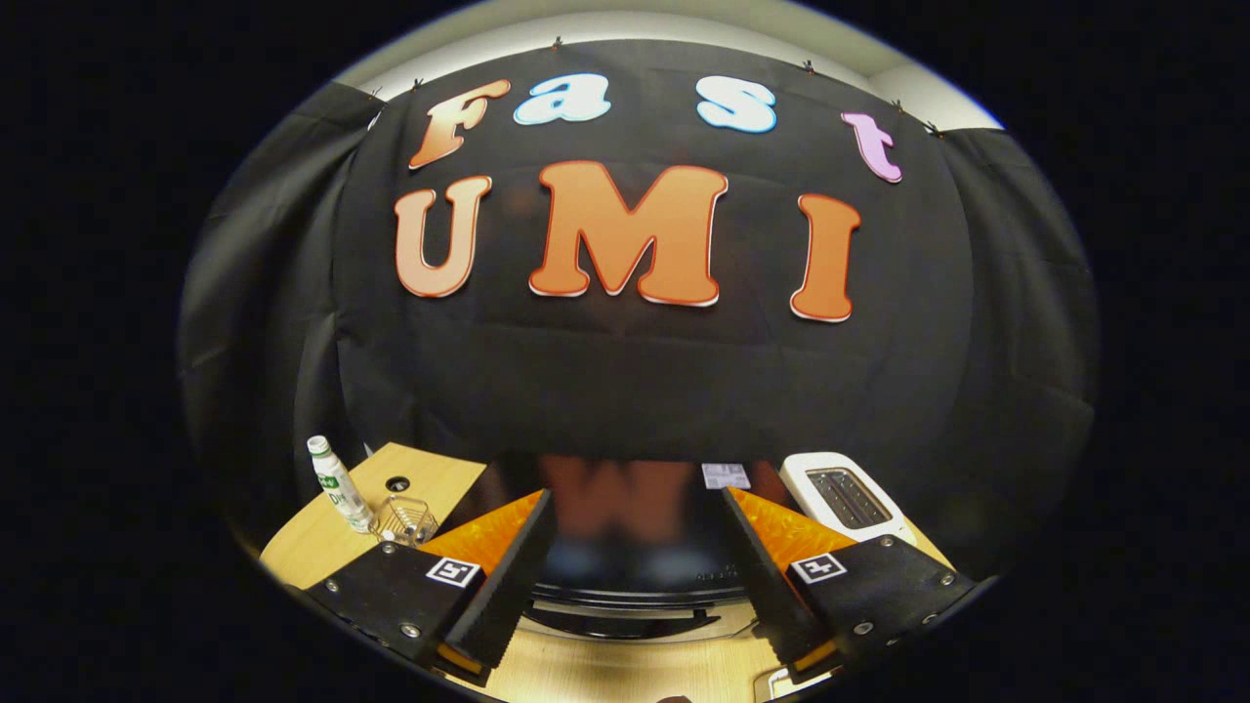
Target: Open the toaster oven, put the food inside, and close the toaster oven door.
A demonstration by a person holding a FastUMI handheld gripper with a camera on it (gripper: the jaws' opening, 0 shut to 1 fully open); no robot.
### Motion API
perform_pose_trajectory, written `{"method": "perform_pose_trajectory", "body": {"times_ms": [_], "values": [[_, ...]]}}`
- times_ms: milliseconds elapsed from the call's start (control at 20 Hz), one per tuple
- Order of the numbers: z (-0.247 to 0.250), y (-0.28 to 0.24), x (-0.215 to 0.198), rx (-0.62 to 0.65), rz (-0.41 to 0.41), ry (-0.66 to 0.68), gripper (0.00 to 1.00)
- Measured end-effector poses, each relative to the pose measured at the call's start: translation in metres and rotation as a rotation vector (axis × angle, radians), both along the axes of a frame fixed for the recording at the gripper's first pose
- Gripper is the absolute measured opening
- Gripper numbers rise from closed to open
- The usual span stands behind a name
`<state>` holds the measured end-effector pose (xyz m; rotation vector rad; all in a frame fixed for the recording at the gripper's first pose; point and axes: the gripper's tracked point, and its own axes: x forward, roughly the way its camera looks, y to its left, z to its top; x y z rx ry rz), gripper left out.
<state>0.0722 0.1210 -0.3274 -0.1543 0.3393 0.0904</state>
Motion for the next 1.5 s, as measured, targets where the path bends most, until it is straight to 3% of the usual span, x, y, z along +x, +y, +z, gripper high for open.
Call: {"method": "perform_pose_trajectory", "body": {"times_ms": [450,950,1500], "values": [[-0.066,-0.006,-0.014,0.014,-0.017,0.155,1.00],[-0.065,-0.005,-0.042,0.042,-0.002,0.163,1.00],[-0.082,-0.015,-0.123,-0.010,0.000,0.156,1.00]]}}
